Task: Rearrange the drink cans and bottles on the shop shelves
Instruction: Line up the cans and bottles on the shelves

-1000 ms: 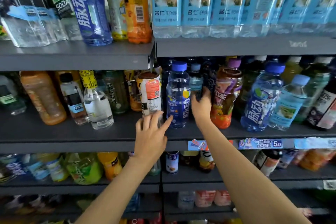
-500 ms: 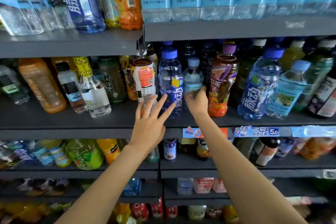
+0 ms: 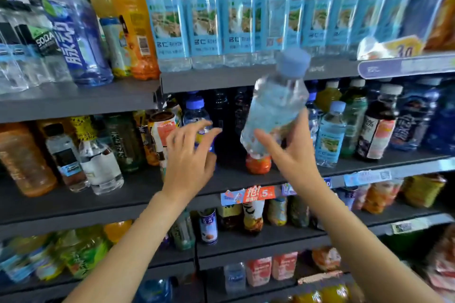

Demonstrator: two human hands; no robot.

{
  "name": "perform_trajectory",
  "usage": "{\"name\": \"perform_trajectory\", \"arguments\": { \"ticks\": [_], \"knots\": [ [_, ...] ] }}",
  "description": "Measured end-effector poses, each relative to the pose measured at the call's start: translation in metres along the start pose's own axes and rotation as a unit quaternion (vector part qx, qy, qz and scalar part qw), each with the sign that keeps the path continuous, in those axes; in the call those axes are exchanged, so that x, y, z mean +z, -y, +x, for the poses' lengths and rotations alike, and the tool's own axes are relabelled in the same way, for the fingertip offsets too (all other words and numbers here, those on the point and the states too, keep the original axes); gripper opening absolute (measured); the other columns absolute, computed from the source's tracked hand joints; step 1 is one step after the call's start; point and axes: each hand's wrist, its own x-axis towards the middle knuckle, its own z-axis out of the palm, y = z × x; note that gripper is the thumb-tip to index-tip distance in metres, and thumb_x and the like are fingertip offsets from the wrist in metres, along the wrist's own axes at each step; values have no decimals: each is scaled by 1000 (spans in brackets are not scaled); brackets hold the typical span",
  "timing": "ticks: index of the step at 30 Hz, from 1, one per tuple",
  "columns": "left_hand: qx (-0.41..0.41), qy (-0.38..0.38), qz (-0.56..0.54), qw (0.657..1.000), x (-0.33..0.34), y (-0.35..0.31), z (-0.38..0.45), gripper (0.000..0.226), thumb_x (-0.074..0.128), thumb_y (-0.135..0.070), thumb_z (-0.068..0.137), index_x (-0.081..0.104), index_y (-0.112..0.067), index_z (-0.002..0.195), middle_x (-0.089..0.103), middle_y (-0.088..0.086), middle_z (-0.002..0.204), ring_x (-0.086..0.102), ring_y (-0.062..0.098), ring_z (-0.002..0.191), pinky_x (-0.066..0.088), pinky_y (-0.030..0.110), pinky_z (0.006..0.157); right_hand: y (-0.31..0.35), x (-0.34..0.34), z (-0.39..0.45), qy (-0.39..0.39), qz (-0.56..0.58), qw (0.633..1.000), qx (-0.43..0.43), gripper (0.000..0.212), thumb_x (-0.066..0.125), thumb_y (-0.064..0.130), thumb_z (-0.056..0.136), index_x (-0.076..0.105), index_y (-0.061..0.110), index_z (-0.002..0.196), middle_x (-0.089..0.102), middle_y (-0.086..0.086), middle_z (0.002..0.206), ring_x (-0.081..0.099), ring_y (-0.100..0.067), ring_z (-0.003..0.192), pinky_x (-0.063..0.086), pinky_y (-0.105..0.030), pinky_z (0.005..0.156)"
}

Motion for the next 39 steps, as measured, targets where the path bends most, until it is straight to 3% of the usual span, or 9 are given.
{"name": "perform_trajectory", "arguments": {
  "ticks": [5, 8, 11, 18, 22, 25, 28, 33, 39],
  "knots": [
    [5, -72, -12, 997, 4, -38, 88, 44, 45, -9, 79, 53, -16, 122, 42, 6, 129, 39, 27, 116, 26, 43, 98, 49, -50, 89, -76, -38, 992, -94, 82, 59, 26, 90, 2, 4, 145, 37, 14, 131, 42, 14, 115, 35, -12, 99],
    [-23, -43, 14, 999, 19, -57, 125, 47, 41, -15, 83, 53, -16, 128, 44, 12, 140, 29, 27, 128, 22, 47, 104, 43, -67, 145, -85, -79, 990, -85, 100, 58, 47, 86, -7, 2, 146, 23, -7, 152, 31, -15, 136, 31, -32, 112],
    [-72, -4, 71, 995, 40, -73, 145, 47, 35, -24, 87, 55, -19, 129, 43, 9, 143, 32, 28, 134, 22, 50, 107, 21, -74, 181, -47, -101, 992, -63, 94, 62, 34, 88, -4, 1, 146, 38, -9, 143, 45, -15, 120, 39, -10, 94],
    [-81, -25, 134, 987, 55, -74, 145, 45, 35, -26, 91, 52, -22, 132, 44, 3, 144, 33, 22, 135, 27, 42, 106, -5, -68, 185, 11, -276, 959, -69, 87, 50, 35, 95, -13, 6, 147, 30, -23, 146, 50, -32, 116, 37, -25, 79],
    [-97, -37, 121, 987, 56, -78, 134, 43, 34, -23, 92, 55, -18, 129, 50, 4, 138, 35, 21, 132, 21, 35, 104, -14, -85, 145, 4, -354, 916, -190, 58, 42, 20, 99, 15, 4, 147, 20, -21, 150, 30, -36, 133, 28, -38, 106],
    [-123, -52, 91, 987, 59, -84, 102, 46, 38, -16, 90, 46, -11, 135, 45, 7, 142, 28, 19, 134, 16, 36, 110, -46, -104, 91, -23, -251, 926, -281, 35, 46, 5, 91, 48, 3, 125, 37, -15, 132, 41, -30, 118, 34, -34, 100],
    [-164, -35, 24, 986, 71, -102, 55, 49, 44, -10, 86, 39, -13, 135, 34, 5, 144, 29, 21, 134, 25, 36, 111, -100, -118, 52, 5, -249, 950, -188, 34, 54, 9, 86, 48, 5, 119, 43, -16, 122, 41, -25, 113, 37, -33, 97],
    [-280, 73, -34, 957, 103, -114, 21, 66, 59, -7, 82, 33, -25, 140, 31, 10, 140, 38, 28, 123, 41, 48, 98, -139, -122, 43, 104, -259, 959, 44, 79, 71, 22, 82, 24, 2, 142, 35, -16, 138, 34, -28, 130, 35, -34, 102],
    [-313, 134, -126, 932, 114, -116, 24, 91, 60, -6, 84, 1, -55, 134, 26, 9, 142, 58, 26, 87, 42, 25, 69, -142, -100, 52, 112, -341, 929, 91, 102, 71, 38, 79, 4, 2, 147, 36, -15, 138, 29, -31, 128, 28, -34, 103]
  ]
}}
